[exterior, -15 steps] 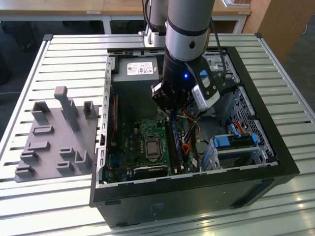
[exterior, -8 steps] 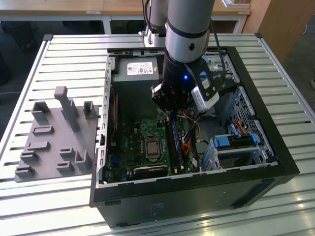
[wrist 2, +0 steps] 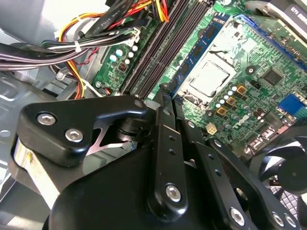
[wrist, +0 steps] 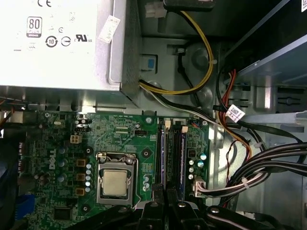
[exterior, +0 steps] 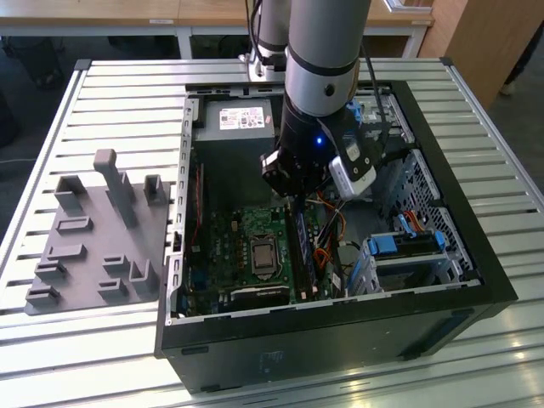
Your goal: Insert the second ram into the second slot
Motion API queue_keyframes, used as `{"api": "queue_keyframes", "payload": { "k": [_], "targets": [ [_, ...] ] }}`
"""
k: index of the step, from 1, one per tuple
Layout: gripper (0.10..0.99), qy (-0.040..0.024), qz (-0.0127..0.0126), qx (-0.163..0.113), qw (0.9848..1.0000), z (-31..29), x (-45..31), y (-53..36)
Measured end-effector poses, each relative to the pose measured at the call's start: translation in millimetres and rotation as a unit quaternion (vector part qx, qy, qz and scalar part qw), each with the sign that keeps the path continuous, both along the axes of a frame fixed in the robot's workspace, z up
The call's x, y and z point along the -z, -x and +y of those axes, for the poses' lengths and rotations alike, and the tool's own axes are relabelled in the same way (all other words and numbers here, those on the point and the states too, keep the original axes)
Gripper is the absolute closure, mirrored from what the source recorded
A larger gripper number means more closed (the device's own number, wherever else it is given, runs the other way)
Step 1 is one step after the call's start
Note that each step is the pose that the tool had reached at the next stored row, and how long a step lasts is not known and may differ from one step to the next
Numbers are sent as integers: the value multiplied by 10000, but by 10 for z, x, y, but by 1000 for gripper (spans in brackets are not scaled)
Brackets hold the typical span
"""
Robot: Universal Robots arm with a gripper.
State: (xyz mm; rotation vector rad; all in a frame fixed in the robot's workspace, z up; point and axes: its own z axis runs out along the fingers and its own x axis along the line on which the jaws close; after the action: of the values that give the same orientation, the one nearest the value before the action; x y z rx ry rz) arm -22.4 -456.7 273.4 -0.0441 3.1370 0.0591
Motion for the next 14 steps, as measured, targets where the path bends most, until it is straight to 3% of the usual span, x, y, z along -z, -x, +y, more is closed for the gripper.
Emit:
{"api": "queue_keyframes", "payload": {
  "k": [14],
  "targets": [
    [949, 0, 0, 69, 10000, -4, 105, -3]
  ]
}}
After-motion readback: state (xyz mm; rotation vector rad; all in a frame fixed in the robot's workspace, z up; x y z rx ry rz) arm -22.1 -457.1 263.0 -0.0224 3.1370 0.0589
